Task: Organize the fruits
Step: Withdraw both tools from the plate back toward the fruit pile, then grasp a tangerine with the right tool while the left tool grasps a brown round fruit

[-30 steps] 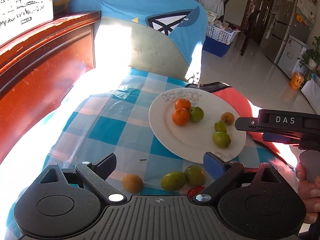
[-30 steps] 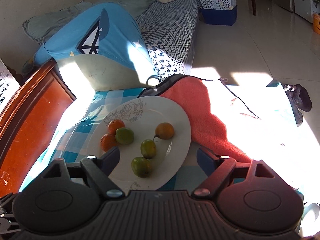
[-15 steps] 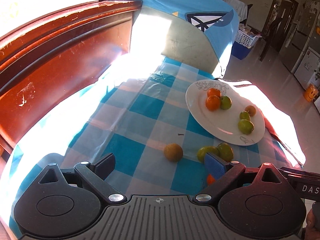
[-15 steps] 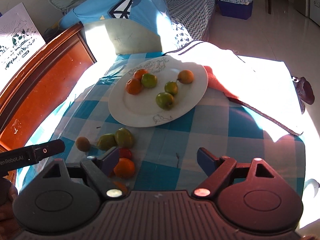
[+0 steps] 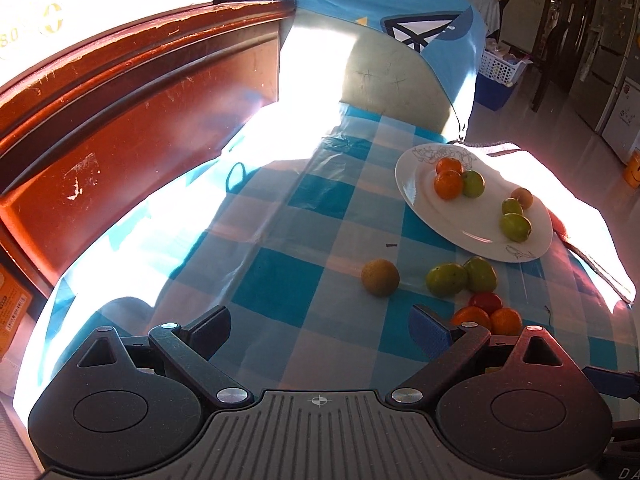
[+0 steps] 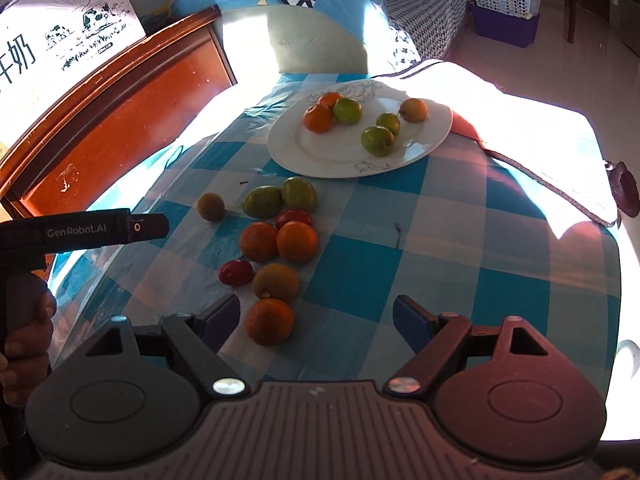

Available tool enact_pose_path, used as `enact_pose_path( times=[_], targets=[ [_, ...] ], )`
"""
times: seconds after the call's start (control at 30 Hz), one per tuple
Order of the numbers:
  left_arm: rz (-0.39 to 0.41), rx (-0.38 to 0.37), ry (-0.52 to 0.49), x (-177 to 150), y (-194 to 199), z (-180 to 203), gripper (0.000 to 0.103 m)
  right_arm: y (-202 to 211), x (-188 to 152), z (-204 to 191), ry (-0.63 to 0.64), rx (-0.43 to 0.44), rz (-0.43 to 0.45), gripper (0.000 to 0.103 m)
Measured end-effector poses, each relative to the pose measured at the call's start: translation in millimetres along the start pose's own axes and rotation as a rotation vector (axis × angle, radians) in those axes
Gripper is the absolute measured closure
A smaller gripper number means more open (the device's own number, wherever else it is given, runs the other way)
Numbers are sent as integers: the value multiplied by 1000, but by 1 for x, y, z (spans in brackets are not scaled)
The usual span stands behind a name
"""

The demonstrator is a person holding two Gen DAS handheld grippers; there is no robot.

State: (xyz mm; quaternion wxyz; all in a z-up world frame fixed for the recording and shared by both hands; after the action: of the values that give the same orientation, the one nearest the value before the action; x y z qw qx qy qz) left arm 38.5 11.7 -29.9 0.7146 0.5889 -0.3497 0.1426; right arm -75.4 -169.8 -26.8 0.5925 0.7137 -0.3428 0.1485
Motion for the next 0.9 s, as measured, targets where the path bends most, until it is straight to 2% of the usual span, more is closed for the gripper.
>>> enact_pose_path(
  times=[0.4, 0.63, 0.9],
  targets=[
    [49, 1, -26, 10, -24, 17, 8, -9, -15, -18, 88, 4, -16, 34],
    [67, -20, 1, 16, -36, 21, 10, -15, -19, -25, 115, 11, -20, 43],
    [24, -16, -10, 11, -57, 27, 28, -17, -19, -27, 143, -5, -2, 51]
  ],
)
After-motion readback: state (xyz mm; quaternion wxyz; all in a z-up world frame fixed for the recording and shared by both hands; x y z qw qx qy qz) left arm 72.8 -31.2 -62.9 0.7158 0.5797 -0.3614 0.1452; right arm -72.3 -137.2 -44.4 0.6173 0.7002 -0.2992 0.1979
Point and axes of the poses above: each gripper's, at about its wrist camera, not at the fingertips, and y roughly against the way its jaws point, z to its right, x to its top, the point moved 4 cm from there along -y, roughly the way its jaws point, and after that the axes turned 1 degree about z, right-handed, at the moved point
